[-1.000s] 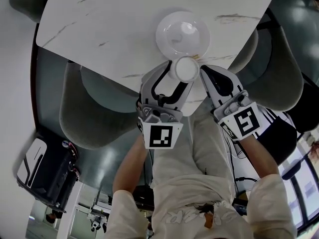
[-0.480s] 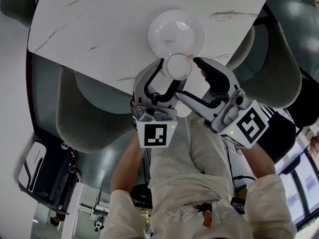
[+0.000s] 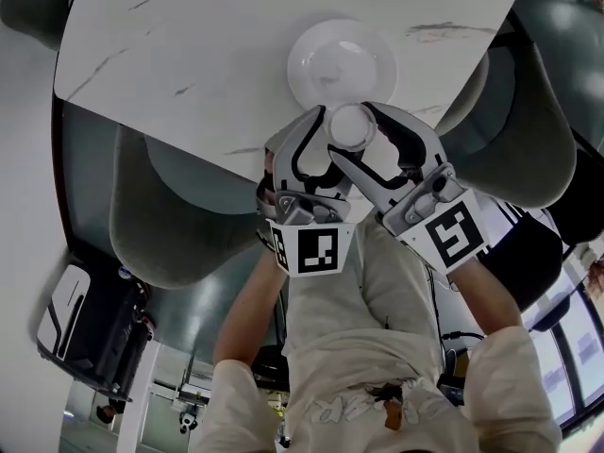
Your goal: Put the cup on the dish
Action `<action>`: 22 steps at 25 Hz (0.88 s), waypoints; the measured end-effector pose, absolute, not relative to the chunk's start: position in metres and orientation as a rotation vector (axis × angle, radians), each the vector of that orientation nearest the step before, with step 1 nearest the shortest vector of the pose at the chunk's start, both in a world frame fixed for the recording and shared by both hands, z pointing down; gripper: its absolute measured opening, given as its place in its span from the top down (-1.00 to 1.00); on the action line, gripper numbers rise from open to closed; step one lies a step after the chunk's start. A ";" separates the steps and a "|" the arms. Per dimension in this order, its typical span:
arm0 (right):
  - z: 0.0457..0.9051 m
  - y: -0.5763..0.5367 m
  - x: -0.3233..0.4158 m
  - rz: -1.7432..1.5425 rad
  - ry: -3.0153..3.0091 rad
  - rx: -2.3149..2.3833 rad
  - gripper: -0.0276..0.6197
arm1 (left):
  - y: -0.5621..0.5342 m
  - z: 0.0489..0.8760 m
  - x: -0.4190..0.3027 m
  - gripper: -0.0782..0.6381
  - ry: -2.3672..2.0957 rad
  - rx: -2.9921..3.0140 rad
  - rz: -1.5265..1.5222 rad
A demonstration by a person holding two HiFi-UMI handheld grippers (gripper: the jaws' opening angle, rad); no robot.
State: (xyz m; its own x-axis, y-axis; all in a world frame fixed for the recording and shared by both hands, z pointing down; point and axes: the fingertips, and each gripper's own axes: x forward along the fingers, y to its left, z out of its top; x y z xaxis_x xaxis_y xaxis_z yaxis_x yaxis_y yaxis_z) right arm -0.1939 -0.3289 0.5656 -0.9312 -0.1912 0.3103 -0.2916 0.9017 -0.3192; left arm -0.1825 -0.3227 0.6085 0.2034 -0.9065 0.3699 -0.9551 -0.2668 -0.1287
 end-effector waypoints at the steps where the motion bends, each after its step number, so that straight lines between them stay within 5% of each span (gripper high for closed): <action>1: 0.570 -0.330 -0.193 0.503 -2.783 0.378 0.14 | -0.324 0.614 -0.181 0.10 -1.791 2.313 0.613; 22: 0.596 -0.351 -0.175 0.479 -2.695 0.453 0.14 | -0.347 0.630 -0.203 0.11 -1.794 2.163 0.670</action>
